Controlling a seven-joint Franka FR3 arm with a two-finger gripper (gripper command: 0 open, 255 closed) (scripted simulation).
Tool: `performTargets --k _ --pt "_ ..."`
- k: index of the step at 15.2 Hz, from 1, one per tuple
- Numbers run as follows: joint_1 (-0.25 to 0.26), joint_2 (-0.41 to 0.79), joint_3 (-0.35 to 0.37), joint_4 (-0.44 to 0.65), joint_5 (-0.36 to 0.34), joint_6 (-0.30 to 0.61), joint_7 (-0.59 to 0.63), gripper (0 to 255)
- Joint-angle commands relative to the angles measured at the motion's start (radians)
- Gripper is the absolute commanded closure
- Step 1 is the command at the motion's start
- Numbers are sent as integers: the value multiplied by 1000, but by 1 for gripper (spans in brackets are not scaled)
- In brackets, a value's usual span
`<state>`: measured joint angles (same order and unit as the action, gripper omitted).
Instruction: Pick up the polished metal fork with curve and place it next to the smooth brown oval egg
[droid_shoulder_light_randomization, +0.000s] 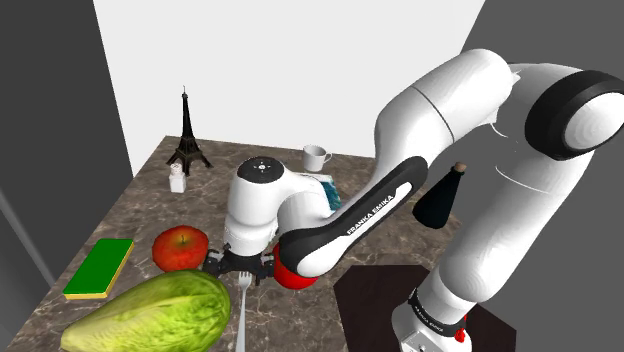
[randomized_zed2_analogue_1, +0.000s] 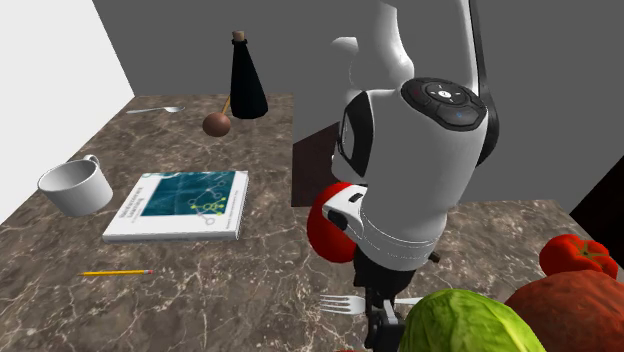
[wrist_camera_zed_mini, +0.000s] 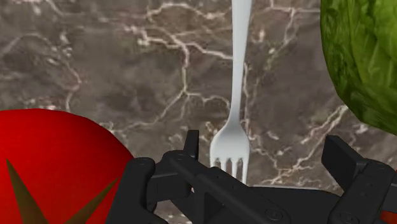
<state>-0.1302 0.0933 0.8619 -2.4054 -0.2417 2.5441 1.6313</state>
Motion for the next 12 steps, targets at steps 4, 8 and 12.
performTargets --k 4,8,12 --pt "-9 2 -2 -5 19 -56 -17 0" --pt "-10 17 -10 3 2 -55 -13 255" --pt "-10 29 -15 18 -10 -62 -11 255"
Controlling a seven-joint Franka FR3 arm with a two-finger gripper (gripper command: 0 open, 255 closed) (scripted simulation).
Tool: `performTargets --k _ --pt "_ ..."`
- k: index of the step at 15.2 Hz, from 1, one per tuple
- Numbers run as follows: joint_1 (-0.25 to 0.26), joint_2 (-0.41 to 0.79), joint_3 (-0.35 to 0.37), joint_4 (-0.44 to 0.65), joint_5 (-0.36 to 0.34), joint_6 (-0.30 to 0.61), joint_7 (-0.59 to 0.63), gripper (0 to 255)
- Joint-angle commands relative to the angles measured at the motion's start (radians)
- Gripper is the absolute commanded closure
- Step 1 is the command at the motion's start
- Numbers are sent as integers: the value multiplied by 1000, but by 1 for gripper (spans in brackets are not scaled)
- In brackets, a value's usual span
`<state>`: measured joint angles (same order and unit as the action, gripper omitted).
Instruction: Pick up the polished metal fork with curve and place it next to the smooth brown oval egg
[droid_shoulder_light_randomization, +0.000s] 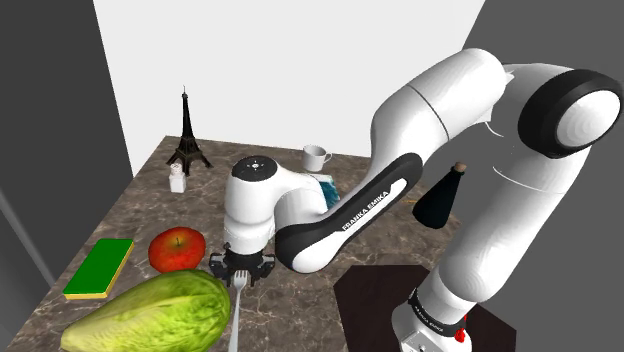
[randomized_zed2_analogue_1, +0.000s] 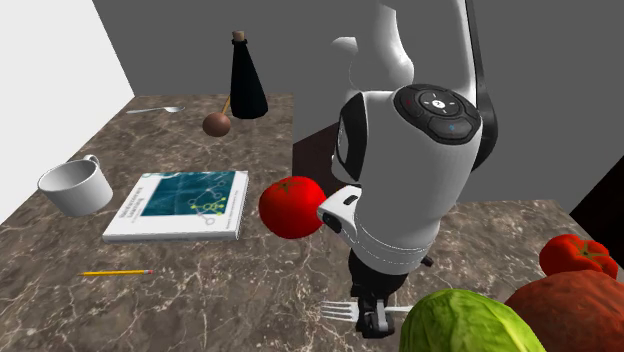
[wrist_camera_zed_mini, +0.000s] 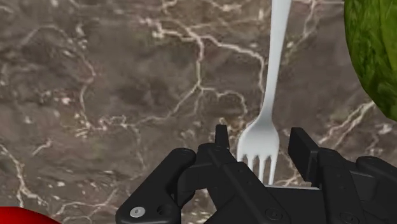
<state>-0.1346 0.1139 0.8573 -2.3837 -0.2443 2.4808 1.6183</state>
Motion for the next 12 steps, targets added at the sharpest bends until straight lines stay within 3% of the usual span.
performTargets --k 1,2,12 --pt "-7 7 -11 -3 -6 1 -1 255" --pt "-3 16 -13 2 -16 -1 8 255" --pt "-17 -162 23 2 207 -103 -143 255"
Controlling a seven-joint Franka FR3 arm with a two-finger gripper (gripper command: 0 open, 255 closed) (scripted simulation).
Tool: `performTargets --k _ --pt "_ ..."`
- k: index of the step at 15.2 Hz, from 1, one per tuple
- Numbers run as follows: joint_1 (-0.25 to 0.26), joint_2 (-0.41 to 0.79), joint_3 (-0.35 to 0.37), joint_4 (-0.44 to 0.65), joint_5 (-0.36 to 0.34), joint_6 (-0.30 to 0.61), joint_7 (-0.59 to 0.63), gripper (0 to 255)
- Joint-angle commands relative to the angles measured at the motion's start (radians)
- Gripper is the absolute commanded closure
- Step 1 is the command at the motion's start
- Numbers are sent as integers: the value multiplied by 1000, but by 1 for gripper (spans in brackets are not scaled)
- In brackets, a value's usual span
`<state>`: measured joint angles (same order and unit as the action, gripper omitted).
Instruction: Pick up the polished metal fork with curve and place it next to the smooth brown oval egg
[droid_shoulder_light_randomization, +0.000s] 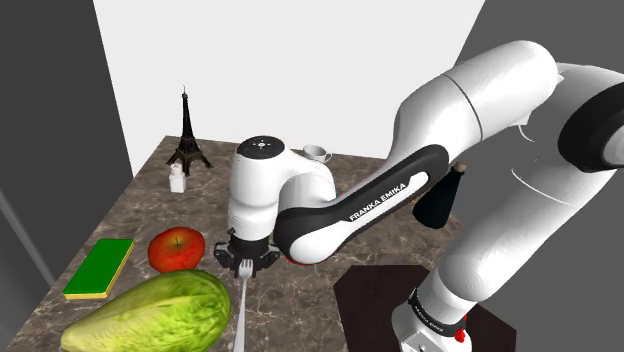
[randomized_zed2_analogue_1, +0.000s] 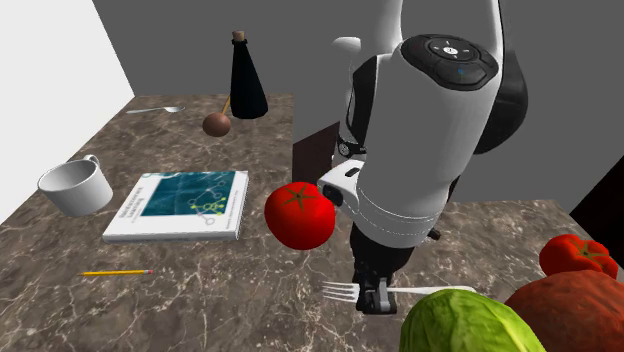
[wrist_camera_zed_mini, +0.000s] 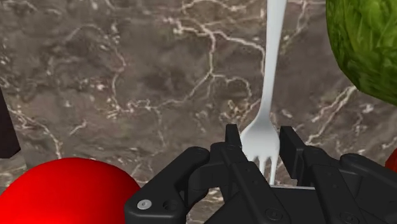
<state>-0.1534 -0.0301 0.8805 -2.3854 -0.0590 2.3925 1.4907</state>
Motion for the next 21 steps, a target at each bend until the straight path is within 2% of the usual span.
performTargets --k 1,9,18,21 --pt "3 -32 -2 8 38 -28 -28 255" --pt "21 -130 -30 55 133 -141 -103 255" --pt "37 -207 -68 123 188 -268 -152 255" --pt "42 -289 -144 47 240 -267 -260 255"
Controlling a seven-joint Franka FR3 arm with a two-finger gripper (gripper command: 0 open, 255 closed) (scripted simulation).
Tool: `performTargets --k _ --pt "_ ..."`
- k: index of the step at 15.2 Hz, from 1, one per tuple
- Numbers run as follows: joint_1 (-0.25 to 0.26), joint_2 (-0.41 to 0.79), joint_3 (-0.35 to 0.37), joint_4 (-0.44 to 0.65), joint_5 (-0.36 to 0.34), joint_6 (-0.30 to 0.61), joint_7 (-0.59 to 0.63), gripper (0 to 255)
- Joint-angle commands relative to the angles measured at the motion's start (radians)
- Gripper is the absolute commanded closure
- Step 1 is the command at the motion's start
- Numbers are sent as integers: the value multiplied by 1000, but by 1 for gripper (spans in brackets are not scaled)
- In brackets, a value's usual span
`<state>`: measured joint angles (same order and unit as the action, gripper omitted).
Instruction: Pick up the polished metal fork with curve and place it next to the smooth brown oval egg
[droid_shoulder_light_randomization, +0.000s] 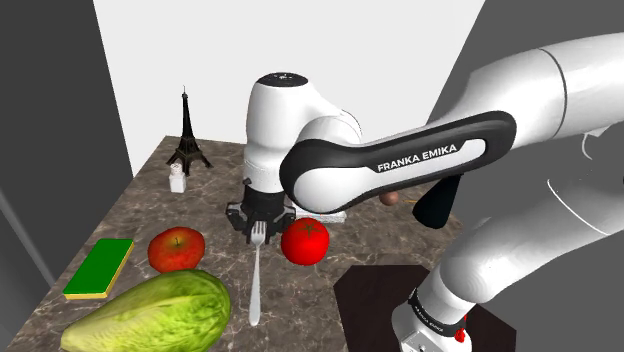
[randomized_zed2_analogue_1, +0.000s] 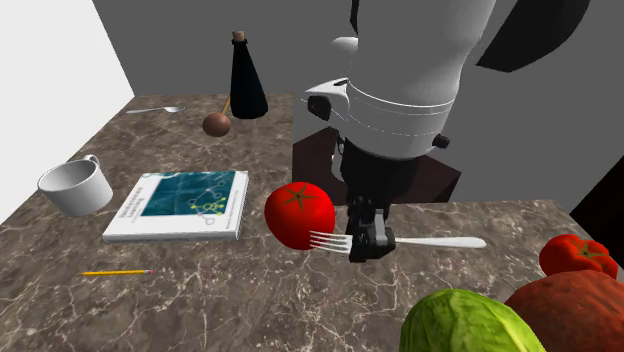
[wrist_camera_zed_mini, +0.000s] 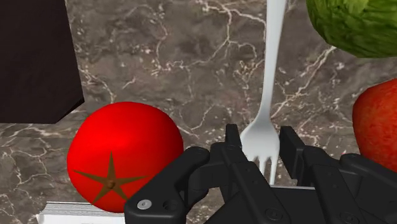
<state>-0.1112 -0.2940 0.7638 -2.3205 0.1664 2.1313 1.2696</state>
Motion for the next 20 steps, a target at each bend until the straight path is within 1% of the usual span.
performTargets --k 1,5,9,14,20 --pt "2 -49 -52 -41 26 -5 -72 255" --pt "-1 -129 -148 -125 53 -7 -196 255" --pt "-16 -189 -240 -191 53 -8 -310 255" --pt "-56 -236 -350 -250 27 -6 -446 255" --pt "-125 -249 -476 -282 -27 3 -603 255"
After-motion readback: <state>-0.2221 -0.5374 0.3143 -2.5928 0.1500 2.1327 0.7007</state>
